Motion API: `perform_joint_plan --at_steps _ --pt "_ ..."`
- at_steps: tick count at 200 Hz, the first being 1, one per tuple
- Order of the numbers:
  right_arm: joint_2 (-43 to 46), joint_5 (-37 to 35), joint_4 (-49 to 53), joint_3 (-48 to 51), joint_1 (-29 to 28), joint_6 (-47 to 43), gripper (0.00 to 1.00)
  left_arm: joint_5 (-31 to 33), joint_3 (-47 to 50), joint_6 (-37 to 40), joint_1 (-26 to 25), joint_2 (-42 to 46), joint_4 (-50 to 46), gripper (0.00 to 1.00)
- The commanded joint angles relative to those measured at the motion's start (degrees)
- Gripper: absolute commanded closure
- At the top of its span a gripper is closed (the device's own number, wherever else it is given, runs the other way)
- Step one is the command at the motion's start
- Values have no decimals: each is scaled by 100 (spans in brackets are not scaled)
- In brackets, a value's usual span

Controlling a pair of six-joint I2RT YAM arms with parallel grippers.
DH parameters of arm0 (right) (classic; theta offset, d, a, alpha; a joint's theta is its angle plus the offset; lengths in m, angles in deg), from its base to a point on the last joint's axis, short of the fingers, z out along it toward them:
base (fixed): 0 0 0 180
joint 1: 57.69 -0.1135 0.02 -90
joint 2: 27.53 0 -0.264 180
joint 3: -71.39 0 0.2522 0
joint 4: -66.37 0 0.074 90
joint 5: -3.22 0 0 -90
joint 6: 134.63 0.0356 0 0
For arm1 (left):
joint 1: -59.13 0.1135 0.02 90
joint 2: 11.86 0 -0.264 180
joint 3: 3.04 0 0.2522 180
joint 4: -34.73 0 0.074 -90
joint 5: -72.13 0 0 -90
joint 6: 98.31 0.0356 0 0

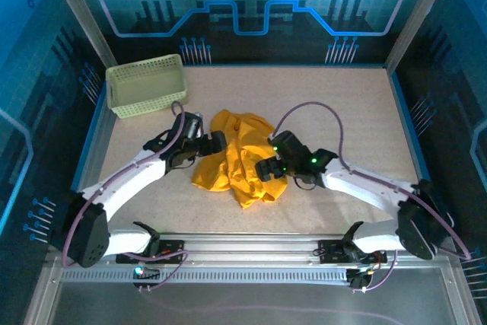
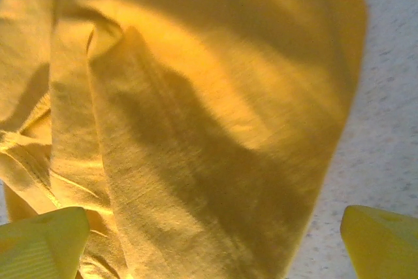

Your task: Fold the inside-out t-shirt

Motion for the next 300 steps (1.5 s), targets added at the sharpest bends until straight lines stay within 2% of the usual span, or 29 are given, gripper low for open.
perform_joint_plan --at_steps 1,21,52,66,74,109,122,138,163,194,210,229,253,265,273,300 --pt "-369 26 -137 -328 -186 208 2 -543 450 -74 -35 53 299 8" --pt "-719 79 -188 -377 -225 294 7 -803 721 -180 -36 -165 603 13" --pt "-1115 51 -183 -527 -221 350 20 -1121 791 -302 -56 -758 1004 26" --pt "-1289 -75 -70 -619 -206 381 27 -1135 787 -324 -60 -973 1129 38" --pt "-1356 -138 -21 -662 -183 395 34 -1131 774 -324 -62 -1068 1175 45" --pt "-1144 -555 271 -632 115 521 81 -844 616 -313 -30 -1142 1013 75" --pt "-852 -593 318 -503 345 530 92 -727 609 -289 31 -1022 926 88" --pt "-389 -518 327 -341 667 433 100 -621 634 -264 188 -767 837 100" --pt "467 -199 428 -204 1194 260 100 -396 789 -282 468 -29 707 100" --pt "1395 682 413 -148 1920 199 99 30 965 -230 615 1033 496 100" --pt "1473 966 489 -148 2075 198 99 -434 887 -72 615 1058 570 100" --pt "1362 1267 427 -150 2069 144 100 -963 448 84 399 466 475 78" --pt "1303 1365 284 -148 2046 186 100 -629 -437 378 -291 -559 58 55" --pt "1315 1343 285 -14 2044 186 100 -601 -719 321 -463 -976 142 43" --pt "1327 1333 283 9 2044 186 100 -632 -869 197 -494 -1225 269 38" --pt "1364 1311 302 58 2012 196 100 -875 -1575 -132 -574 -2171 476 33"
